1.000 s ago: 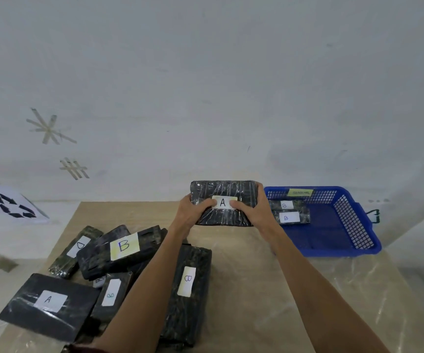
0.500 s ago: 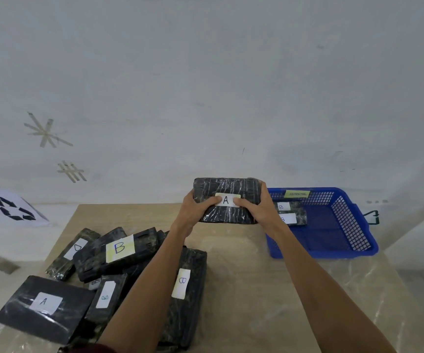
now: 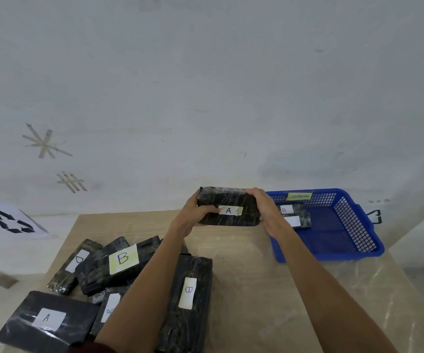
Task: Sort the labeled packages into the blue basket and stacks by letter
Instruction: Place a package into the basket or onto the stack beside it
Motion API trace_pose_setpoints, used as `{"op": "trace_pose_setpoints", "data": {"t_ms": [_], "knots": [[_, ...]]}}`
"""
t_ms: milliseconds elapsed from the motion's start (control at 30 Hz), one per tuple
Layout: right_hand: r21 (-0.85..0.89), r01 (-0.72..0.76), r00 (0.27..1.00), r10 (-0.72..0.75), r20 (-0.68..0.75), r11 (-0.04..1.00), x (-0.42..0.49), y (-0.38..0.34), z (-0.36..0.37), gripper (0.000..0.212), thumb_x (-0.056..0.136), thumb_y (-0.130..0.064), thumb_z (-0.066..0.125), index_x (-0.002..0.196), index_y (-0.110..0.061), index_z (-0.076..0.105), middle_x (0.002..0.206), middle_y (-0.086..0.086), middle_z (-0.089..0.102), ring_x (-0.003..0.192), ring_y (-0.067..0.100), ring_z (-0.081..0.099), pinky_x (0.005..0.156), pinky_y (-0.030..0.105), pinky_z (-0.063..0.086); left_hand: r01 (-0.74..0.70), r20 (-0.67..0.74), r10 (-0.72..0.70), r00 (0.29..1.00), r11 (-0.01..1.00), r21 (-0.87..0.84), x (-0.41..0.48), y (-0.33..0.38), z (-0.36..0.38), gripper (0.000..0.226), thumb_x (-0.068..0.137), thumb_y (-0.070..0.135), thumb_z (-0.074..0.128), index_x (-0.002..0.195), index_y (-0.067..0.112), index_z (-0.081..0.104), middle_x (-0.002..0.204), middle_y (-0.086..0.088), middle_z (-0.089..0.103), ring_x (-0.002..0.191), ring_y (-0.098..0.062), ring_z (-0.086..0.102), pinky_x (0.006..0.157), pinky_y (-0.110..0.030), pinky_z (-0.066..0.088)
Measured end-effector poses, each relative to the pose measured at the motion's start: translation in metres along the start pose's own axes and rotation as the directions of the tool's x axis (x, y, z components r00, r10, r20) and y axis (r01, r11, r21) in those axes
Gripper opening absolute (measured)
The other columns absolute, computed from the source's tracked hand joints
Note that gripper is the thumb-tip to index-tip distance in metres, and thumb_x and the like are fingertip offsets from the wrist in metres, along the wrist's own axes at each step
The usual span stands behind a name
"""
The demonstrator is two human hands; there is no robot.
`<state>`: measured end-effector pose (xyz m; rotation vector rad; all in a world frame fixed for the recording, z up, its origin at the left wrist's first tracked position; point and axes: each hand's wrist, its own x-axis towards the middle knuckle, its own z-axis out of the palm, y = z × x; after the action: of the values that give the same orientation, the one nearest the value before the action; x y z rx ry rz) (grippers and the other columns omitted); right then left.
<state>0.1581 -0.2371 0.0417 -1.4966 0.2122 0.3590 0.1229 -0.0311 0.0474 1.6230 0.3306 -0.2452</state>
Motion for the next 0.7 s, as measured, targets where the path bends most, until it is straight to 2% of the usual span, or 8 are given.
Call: {"op": "trace_pose_setpoints", "data": {"t_ms": [100,200,267,333,400,500,600,700], "knots": [[0.079,0.089,0.996,-0.087,-0.026,0.993,-0.005,0.000,0.004,0.020,0.093,-0.028,0.063,0.104,-0.012,0.060,0.089,0.001,0.066,0.081,0.012,0.066,0.064,0.027,0.051,0.052,0.009,-0.052,0.999,0.995,-0.085,-0.003,0.005,0.003,0.043,0.086,0.026,0.077,0.124,0.020,0.057,0.122,-0.009,0.066,0.111,-0.026,0.064,0.098,-0.051,0.055],[0.115,0.142,0.990,-0.142,-0.014,0.983,-0.004,-0.002,0.004,0.011,0.088,-0.024,0.066,0.094,-0.015,0.063,0.086,0.001,0.065,0.088,0.019,0.064,0.077,0.034,0.051,0.059,0.035,-0.055,0.998,0.990,-0.126,-0.004,0.006,0.004,0.063,0.081,0.045,0.076,0.134,0.021,0.052,0.130,-0.005,0.060,0.118,-0.024,0.058,0.102,-0.052,0.048],[0.121,0.130,0.991,-0.134,0.018,0.984,-0.002,-0.004,0.004,0.009,0.089,-0.019,0.064,0.097,-0.015,0.066,0.094,0.003,0.067,0.095,0.022,0.065,0.084,0.043,0.052,0.068,0.069,-0.058,0.996,0.986,-0.155,-0.006,0.007,0.005,0.064,0.076,0.058,0.072,0.129,0.025,0.057,0.132,-0.002,0.058,0.121,-0.024,0.055,0.102,-0.054,0.044],[0.086,0.062,0.997,-0.066,0.050,0.994,-0.002,-0.007,0.005,0.016,0.089,-0.022,0.063,0.103,-0.019,0.068,0.110,0.008,0.068,0.103,0.025,0.065,0.092,0.048,0.053,0.039,0.026,-0.035,0.999,0.974,-0.223,-0.006,0.008,0.005,0.037,0.089,0.048,0.067,0.115,0.022,0.061,0.123,-0.002,0.062,0.115,-0.023,0.058,0.097,-0.050,0.045],[-0.035,-0.043,0.994,0.046,0.098,0.998,-0.004,-0.011,0.005,0.020,0.087,-0.035,0.064,0.103,-0.023,0.064,0.115,0.008,0.062,0.103,0.024,0.061,0.087,0.045,0.051,-0.017,-0.047,0.004,0.999,0.965,-0.263,-0.004,0.006,0.003,0.010,0.096,0.029,0.064,0.102,0.021,0.061,0.109,-0.002,0.065,0.106,-0.022,0.060,0.093,-0.043,0.047],[-0.156,-0.178,0.968,0.201,0.149,0.972,-0.006,-0.014,0.004,0.041,0.084,-0.052,0.067,0.116,-0.028,0.057,0.120,0.003,0.058,0.105,0.030,0.064,0.078,0.042,0.058,-0.081,-0.070,0.064,0.996,0.959,-0.270,-0.005,0.004,-0.002,0.007,0.096,0.017,0.062,0.091,0.021,0.059,0.096,0.000,0.064,0.095,-0.018,0.060,0.086,-0.037,0.045],[-0.050,-0.078,0.979,0.086,0.182,0.996,-0.008,-0.016,0.008,0.031,0.094,-0.034,0.066,0.115,-0.016,0.052,0.109,0.009,0.063,0.081,0.031,0.071,0.062,0.039,0.059,-0.056,-0.054,0.042,0.998,0.959,-0.279,-0.003,0.001,-0.003,0.011,0.097,0.015,0.058,0.089,0.020,0.054,0.093,0.001,0.059,0.090,-0.015,0.056,0.088,-0.036,0.042],[0.058,0.042,0.985,-0.051,0.162,0.997,-0.007,-0.015,0.011,0.022,0.095,-0.015,0.067,0.109,-0.009,0.051,0.094,0.016,0.065,0.073,0.030,0.069,0.064,0.040,0.059,0.011,-0.039,-0.021,0.999,0.974,-0.228,0.001,0.000,-0.004,0.009,0.098,0.022,0.057,0.093,0.020,0.051,0.101,-0.001,0.055,0.096,-0.015,0.054,0.106,-0.040,0.037]]}}
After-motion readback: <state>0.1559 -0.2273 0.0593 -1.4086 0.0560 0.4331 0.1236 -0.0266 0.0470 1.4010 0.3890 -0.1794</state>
